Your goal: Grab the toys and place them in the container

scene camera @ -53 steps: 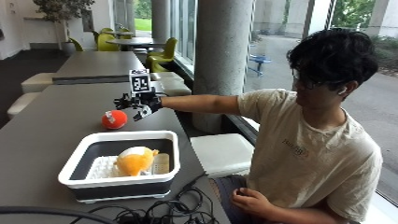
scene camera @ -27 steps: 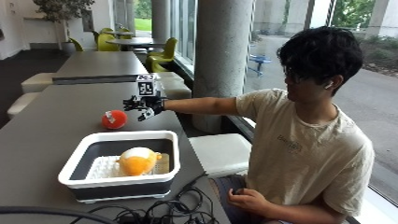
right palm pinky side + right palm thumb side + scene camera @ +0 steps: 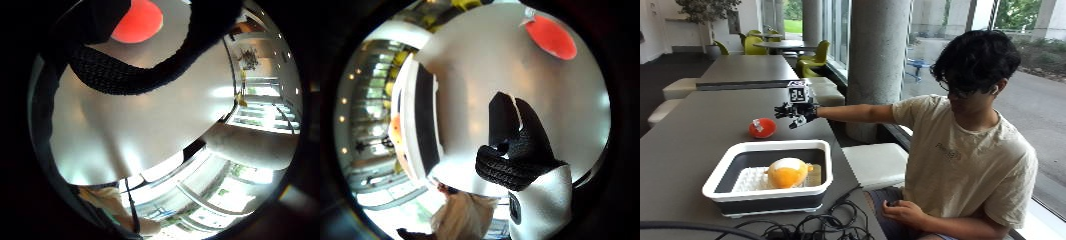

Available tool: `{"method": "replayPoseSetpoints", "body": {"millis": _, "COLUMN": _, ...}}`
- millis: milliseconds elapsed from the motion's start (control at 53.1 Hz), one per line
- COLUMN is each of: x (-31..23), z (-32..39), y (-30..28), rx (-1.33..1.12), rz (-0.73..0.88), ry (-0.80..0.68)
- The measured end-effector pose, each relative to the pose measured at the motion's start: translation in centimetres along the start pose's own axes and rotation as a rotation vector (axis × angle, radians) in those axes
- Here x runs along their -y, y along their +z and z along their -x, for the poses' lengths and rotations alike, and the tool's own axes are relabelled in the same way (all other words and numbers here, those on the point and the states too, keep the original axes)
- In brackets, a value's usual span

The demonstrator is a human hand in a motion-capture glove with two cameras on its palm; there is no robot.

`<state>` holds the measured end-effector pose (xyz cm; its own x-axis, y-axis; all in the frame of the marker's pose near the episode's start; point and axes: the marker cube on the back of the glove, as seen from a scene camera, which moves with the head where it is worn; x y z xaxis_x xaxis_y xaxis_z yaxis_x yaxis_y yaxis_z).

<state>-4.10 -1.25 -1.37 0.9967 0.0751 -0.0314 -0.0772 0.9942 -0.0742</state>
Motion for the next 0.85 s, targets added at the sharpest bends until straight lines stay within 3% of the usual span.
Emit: {"method": "replayPoseSetpoints", "body": {"millis": 847, "x": 0.3, "z": 1.5, "y": 0.0, "rx": 0.068, "rz": -0.022, "ry": -0.026}}
